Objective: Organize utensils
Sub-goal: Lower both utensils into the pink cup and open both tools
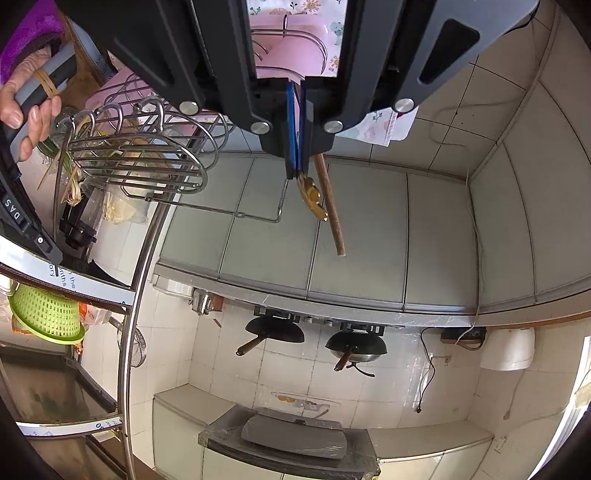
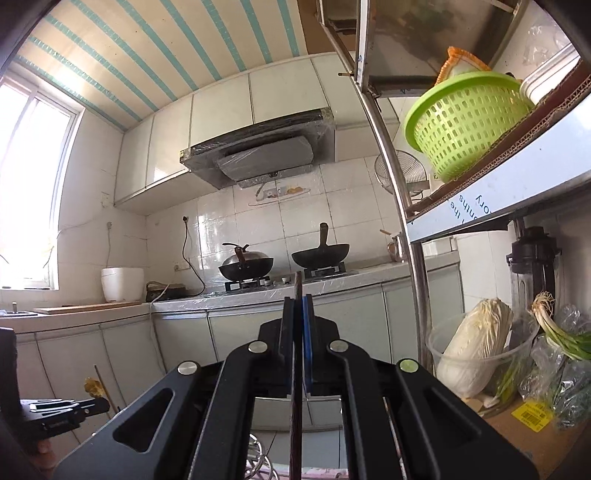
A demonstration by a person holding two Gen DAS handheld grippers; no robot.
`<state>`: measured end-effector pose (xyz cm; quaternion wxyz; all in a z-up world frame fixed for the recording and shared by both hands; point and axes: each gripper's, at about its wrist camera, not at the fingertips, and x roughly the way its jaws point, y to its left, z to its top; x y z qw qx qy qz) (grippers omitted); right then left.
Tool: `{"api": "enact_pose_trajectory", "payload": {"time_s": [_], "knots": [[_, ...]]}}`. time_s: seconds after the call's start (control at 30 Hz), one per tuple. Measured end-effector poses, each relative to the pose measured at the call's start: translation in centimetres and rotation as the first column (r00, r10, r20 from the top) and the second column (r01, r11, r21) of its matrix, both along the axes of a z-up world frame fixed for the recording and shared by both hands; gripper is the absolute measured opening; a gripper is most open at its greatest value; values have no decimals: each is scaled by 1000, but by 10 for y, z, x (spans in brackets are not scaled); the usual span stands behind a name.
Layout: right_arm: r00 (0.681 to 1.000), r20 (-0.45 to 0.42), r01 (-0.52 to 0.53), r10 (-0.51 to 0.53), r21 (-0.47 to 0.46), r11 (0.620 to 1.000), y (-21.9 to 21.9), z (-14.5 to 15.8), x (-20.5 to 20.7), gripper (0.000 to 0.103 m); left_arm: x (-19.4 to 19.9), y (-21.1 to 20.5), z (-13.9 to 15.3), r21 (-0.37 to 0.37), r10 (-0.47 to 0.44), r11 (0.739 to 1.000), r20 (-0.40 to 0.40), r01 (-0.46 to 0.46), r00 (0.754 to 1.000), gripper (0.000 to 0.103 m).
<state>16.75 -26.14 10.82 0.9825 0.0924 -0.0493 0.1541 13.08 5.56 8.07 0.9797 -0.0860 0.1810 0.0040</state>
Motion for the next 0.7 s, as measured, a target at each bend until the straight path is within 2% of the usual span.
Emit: {"api": "enact_pose_trajectory", "payload": {"time_s": [0.2, 0.33, 0.53, 0.7], "knots": [[999, 20, 40, -39, -40, 998, 3, -15, 12, 5, 6, 2, -6, -6, -5, 1000, -12, 5, 1000, 1], [1000, -2, 21, -21, -41, 999, 0, -21, 14, 5, 11, 1, -11, -19, -9, 1000, -25, 9, 1000, 1], [998, -67, 0, -3, -40, 999, -3, -41, 4, 5, 9, -2, -19, -14, -16, 1000, -52, 16, 999, 1], [987, -160, -20, 13, -45, 999, -5, -58, -6, 5, 5, -4, -26, -16, -30, 999, -88, 28, 996, 2]]}}
